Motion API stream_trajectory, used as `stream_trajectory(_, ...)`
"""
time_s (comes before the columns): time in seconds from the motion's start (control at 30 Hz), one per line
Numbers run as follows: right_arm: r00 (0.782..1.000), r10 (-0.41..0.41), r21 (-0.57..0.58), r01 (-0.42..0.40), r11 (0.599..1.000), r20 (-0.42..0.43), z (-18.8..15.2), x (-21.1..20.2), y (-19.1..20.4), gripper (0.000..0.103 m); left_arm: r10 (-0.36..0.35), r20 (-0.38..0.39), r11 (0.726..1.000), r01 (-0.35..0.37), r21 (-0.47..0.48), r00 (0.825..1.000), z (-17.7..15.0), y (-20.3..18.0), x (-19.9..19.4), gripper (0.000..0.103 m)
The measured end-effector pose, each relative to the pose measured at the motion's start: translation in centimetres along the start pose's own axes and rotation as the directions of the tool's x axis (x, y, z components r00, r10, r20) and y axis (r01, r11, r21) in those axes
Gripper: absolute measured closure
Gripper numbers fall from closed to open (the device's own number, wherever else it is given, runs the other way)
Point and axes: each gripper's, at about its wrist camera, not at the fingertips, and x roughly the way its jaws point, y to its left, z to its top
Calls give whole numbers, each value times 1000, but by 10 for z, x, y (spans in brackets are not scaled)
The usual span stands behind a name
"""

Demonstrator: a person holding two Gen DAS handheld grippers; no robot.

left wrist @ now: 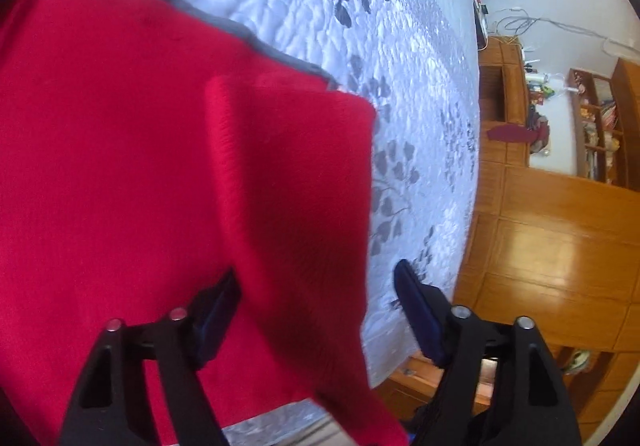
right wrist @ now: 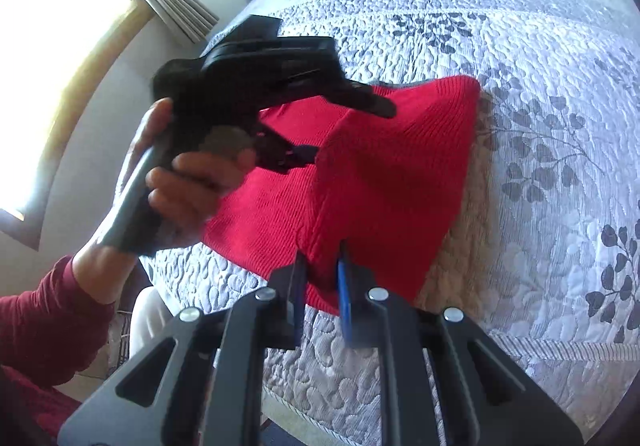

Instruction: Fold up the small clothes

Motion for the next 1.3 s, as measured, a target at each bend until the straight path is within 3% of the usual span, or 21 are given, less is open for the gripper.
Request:
stream_trajectory(0.07,1000,7,3,-7,1000,8,-3,-4,-1,91,-9,-5,1000,9,-10,1000,5,-3,6,60)
stream_trajectory(0.17,1000,15,5,-15,1000,20,-5,-7,-1,91,-4,-8,1000,4,-13,1000,11,-6,12,82)
stream_trajectory(0.33,999,35,12,-35,999,2,-6,4,5,91,17,30,999,-18,49,999,8,-12,3,85)
stream_trajectory(0.63,991,119,-70,-123,990,-58,16,50,71,91,88,143,983,-110,150,986,5,-14,-74,85)
stream_trajectory(0.93,972,175,-137,-196,971,-154,35,113,139,91,179,239,969,-212,123,954,3,45,-159,85)
stream_trajectory(1.07,966,147,-161,-183,970,-214,32,148,159,91,200,249,967,-231,105,948,3,77,-172,85)
stream_trajectory(1.23,958,59,-181,-114,977,-282,17,187,163,90,243,221,960,-266,82,945,7,114,-159,85)
stream_trajectory(1.3,953,60,-165,-113,980,-296,13,194,158,90,250,221,958,-274,83,943,6,122,-154,84)
